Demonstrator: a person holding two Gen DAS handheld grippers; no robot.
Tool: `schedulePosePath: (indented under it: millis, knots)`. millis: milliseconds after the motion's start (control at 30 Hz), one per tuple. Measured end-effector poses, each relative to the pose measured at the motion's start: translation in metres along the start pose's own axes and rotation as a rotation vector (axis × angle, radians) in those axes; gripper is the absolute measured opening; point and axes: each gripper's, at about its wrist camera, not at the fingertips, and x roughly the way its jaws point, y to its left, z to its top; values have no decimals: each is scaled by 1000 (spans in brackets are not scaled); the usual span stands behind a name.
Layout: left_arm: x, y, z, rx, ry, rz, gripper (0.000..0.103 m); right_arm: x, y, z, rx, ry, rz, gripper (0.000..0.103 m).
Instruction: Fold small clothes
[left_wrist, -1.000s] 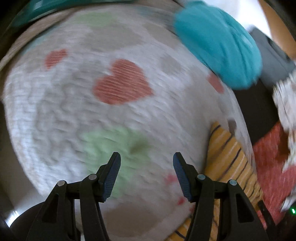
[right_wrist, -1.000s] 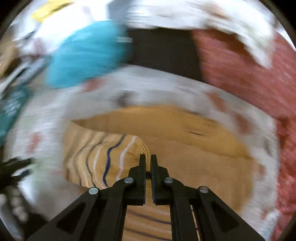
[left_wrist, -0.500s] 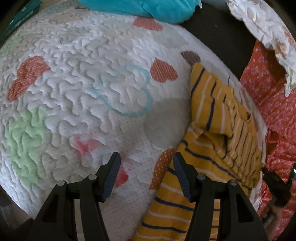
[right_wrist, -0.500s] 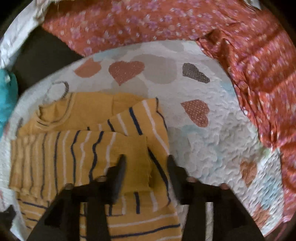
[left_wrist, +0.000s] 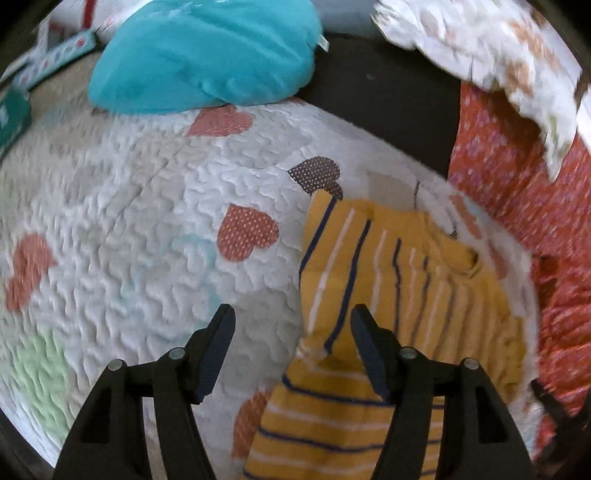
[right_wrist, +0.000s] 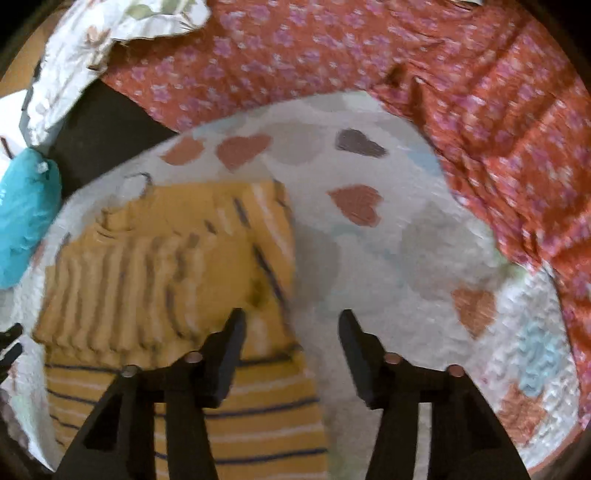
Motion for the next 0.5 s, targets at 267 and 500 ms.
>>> schedulePosePath:
  millis: [267,500]
  knots:
    - [50,-1,-2,126,106,222,62,58,36,8,-40,128,79,52]
    - [46,23,-4,77,120,285,62,51,5,4,-15,68,-132,65]
